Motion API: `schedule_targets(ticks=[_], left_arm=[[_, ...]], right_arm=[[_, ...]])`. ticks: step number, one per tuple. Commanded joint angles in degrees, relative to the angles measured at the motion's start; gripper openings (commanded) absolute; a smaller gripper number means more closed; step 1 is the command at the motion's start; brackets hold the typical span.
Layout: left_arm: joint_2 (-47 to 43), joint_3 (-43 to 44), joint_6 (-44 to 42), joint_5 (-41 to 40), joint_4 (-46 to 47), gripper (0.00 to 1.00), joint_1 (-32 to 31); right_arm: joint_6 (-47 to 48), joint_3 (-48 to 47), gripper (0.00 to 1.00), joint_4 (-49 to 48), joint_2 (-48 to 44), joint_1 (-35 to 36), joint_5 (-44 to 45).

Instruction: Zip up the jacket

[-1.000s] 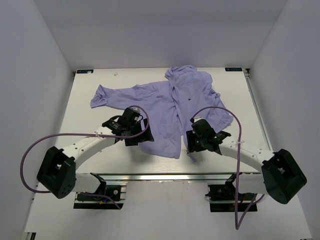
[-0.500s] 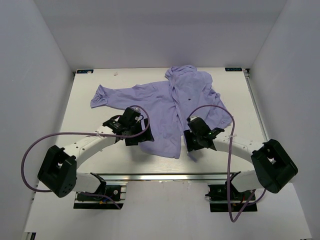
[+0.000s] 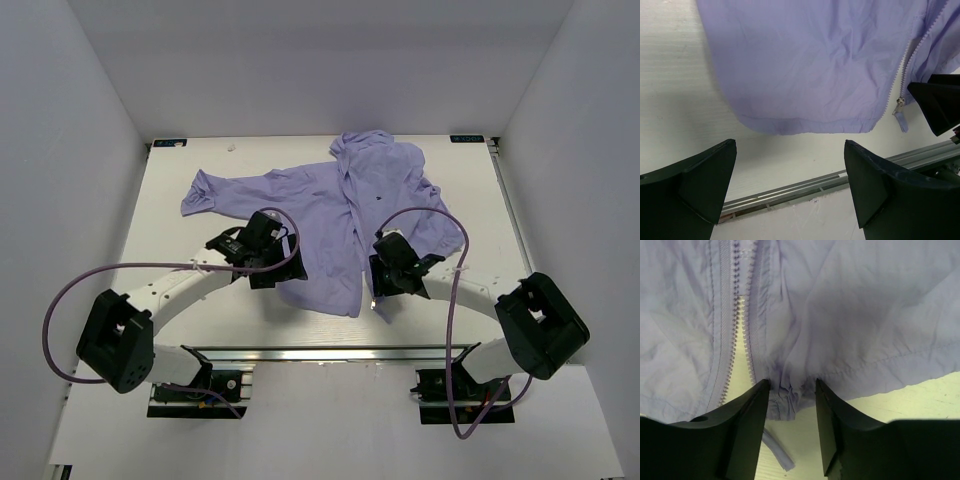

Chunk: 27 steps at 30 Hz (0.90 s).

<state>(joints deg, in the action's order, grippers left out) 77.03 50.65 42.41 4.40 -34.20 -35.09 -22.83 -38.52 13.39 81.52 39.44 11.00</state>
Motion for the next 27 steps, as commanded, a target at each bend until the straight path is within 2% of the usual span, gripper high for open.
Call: schedule_targets(ticks=[1,3,6,11,15,22,25,27], left_arm=[[-1.9,3.2,-0.7,-3.6,-3.5,0.98,-0.1],[-2.5,4.5,-0.8,-6.8,-5.4,0.98,-0.1],[-3.3,5.6,-0.9,-7.6,-6.2,0.98,-0.1],[-4.1,6.4,-3.3,-4.9,-3.5,0.98,-0.1],[-0.5,9.5,-4.5,-0.2,-1.4,0.98,-0.1],[5.5,14.0,-5.6,0.1,-0.5,0.98,-0.1],[6.2,14.8,-5.7,-1.6,-1.5,0.98,-0.1],[6.3,14.8,-5.8,-1.8,-1.6,0.98,-0.1]], right_arm=[[-5.7,3.9,0.46,3.3,3.3,0.2,-0.5],[-6.7,4.2,0.46,4.4,4.3,1.1,0.8],[-8.4,4.3,0.52,6.4,3.8,4.1,3.4],[-7.1,4.6,0.52,4.5,1.1,6.2,1.5],[-6.6,4.9,0.52,3.4,0.5,6.9,1.2],[-9.4,3.5,0.53,5.6,6.3,10.0,5.5],[-11.8,1.4,0.52,8.9,10.6,12.8,7.3],[-14.2,-0.5,0.42,11.2,12.6,14.8,9.1]])
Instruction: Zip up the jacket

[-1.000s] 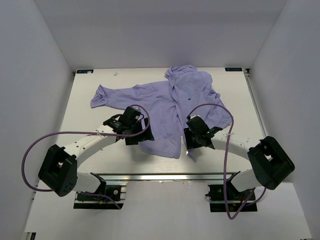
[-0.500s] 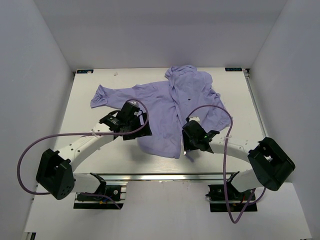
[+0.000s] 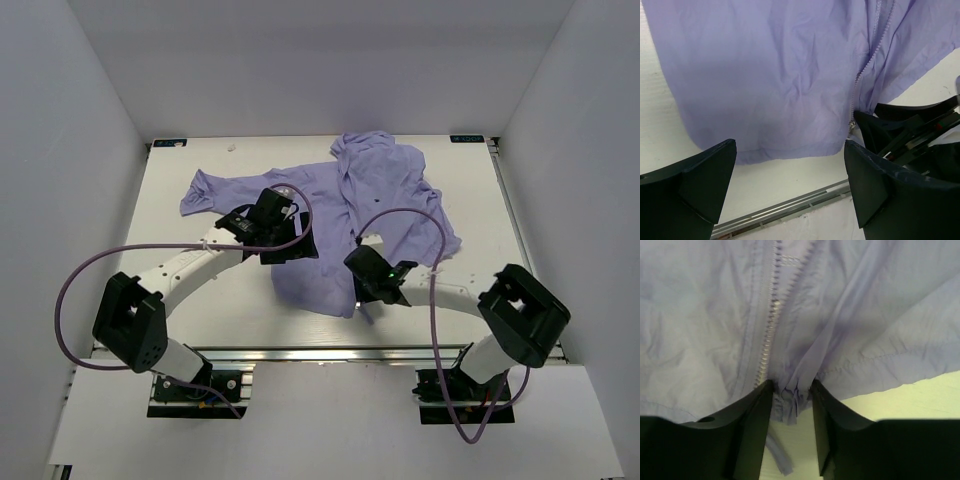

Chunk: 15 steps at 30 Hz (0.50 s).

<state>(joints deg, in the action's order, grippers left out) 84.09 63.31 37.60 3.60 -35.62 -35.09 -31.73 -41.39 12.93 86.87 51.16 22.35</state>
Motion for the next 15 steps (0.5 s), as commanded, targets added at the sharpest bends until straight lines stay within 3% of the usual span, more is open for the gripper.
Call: schedule_targets(ticks=[1,5,9,15], left_arm=[[-0.7,2.1,-1.0,-1.0,-0.2,0.98,-0.1],[-0.8,2.3,-1.4,-1.6,-0.8,0.98,-0.1],[-0.8,2.8,-2.2,-0.6,0.0,0.98,-0.1],[-0.3,2.3,-4.4,7.2,3.5,0.98,-0.1]], right_arm=[[-6.0,1.8,0.39,12.3,9.1,3.2,-2.1],[-7.3,1.8,0.0,10.7,10.8,3.5,-4.8],[-7.1,3.5,0.0,7.9,8.0,3.4,-5.7],[-3.2,6.1,0.0,1.1,-6.5,2.7,-4.2]])
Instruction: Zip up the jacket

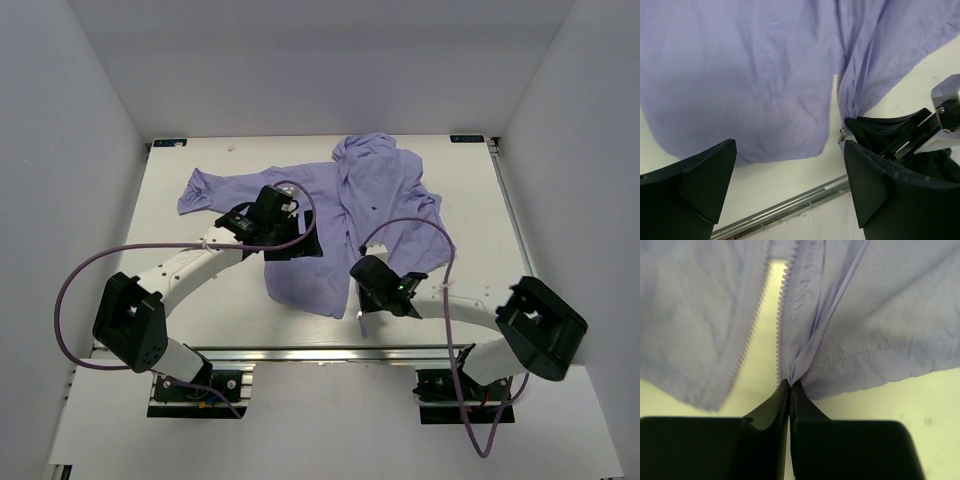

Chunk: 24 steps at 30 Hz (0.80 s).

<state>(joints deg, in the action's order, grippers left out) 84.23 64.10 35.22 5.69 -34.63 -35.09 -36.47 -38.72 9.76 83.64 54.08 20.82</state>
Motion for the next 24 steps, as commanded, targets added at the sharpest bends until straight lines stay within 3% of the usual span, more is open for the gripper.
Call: schedule_targets(ticks=[1,6,13,19,24], left_arm=[[-0.6,1.0,-2.7,6.4,3.0,0.98,-0.1],[-1.1,-2.4,-3.3,9.3,3.2,0.98,-2.6],[2.3,-4.2,-3.1,1.9,-2.3,0.98,-12.4],[8.6,0.0,-3.1,-2.3,-4.0,0.97,-18.0],[12.7,1.2,-3.1,-2.1,-3.1,0.87,-19.6]], right_arm=[[1.9,4.1,0.0,3.3,-7.4,-0.7,-3.3],[2.5,6.5,0.0,2.8,-16.0,-5.6,-6.5],[1.7,8.5,0.0,7.8,-25.6,-9.4,-6.3],[2.0,9.7,0.0,8.1,-27.6,-11.4,-8.8],[1.7,10.4,0.0,7.5,-27.6,-11.5,-9.4]])
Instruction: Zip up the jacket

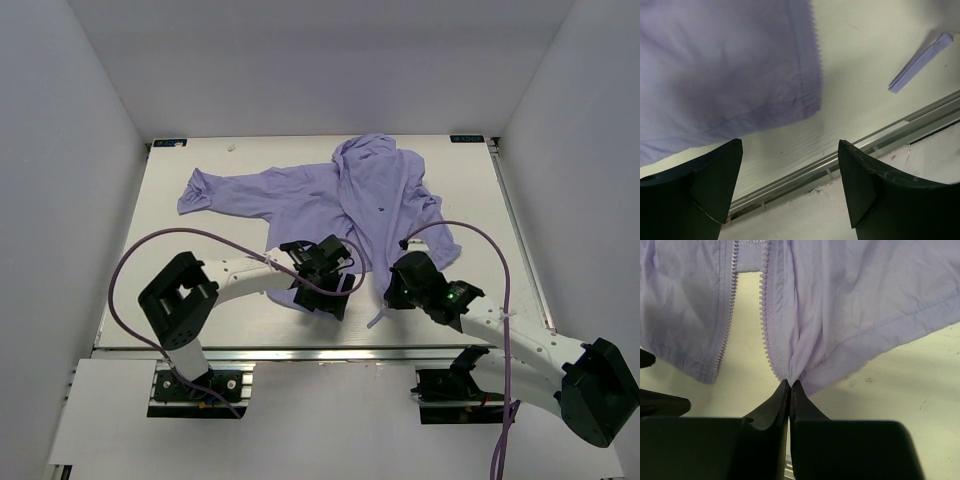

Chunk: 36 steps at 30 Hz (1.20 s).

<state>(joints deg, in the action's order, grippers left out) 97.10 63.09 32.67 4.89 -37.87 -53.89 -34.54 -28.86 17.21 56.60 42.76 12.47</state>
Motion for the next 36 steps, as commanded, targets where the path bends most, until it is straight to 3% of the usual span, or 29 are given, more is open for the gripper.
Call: schedule_targets(ticks=[1,22,31,36], left_arm=[[0.7,2.1,-0.5,-1.1,0.5,0.86,-0.9],[7.8,4.6,3.5,-7.3,1.1,0.52,-3.7],[11.6,7.6,4.8,-7.5,-1.0,0.53,-4.5],[7.4,8.5,5.3,-9.8,-3.8,0.59,-5.3]], right_arm=[[-0.3,0.7,0.0,-0.1,-0.6,-0.3,-1.3],[-1.5,3.9,0.0,-1.4,-2.5,-0.4,-3.1],[-2.3,5.4,0.0,-0.6,-4.2,-0.4,-3.0],[-2.2,5.6,0.0,-0.1,-5.4,-0.4,-2.4]])
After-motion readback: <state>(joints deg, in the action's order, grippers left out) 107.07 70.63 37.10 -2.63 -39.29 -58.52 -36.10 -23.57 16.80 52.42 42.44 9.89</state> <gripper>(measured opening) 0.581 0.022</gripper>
